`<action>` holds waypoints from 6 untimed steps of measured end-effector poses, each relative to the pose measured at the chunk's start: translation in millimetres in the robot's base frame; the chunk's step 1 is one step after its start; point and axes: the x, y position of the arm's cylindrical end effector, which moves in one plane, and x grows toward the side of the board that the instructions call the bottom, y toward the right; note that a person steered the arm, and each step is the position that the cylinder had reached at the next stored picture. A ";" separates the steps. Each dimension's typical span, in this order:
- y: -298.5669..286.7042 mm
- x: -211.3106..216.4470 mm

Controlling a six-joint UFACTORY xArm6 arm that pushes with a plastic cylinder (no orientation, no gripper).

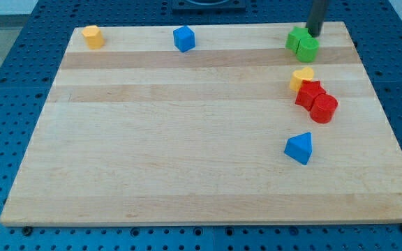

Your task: Move your arm towards green circle

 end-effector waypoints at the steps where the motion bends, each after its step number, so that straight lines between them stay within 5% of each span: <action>1: -54.1 35.7; 2: -121.2 46.2; 3: -108.4 44.8; 6: 50.3 -6.7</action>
